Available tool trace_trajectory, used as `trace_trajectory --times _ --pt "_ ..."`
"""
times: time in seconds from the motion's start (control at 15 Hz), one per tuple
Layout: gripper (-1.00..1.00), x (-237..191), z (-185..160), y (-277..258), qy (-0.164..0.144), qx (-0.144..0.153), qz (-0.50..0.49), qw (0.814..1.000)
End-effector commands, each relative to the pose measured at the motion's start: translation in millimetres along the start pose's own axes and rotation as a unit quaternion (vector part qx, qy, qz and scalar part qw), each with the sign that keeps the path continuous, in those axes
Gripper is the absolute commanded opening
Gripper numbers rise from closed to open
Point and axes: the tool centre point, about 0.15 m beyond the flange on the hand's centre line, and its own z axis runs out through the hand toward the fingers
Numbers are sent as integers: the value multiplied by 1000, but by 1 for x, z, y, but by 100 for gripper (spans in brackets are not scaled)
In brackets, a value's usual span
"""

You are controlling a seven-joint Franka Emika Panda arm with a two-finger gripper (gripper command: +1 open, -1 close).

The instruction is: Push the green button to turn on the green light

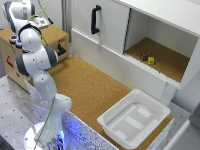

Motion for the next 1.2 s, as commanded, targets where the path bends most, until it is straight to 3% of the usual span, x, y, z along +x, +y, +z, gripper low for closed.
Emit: trace_trajectory --times 0.0,0.27,0.33,0.67,0.93,1.0,1.13 --pt "-100 12 31 12 24 25 5 999" --pt "-100 16 53 15 -6 39 11 999" --pt "-100 15 51 16 -6 32 15 999" --pt "-100 9 17 18 32 18 32 999" --pt "-100 -6 -40 21 85 -23 54 995" --pt "100 -10 -49 27 88 -38 67 993" --pt "100 -15 -53 41 91 -50 95 990"
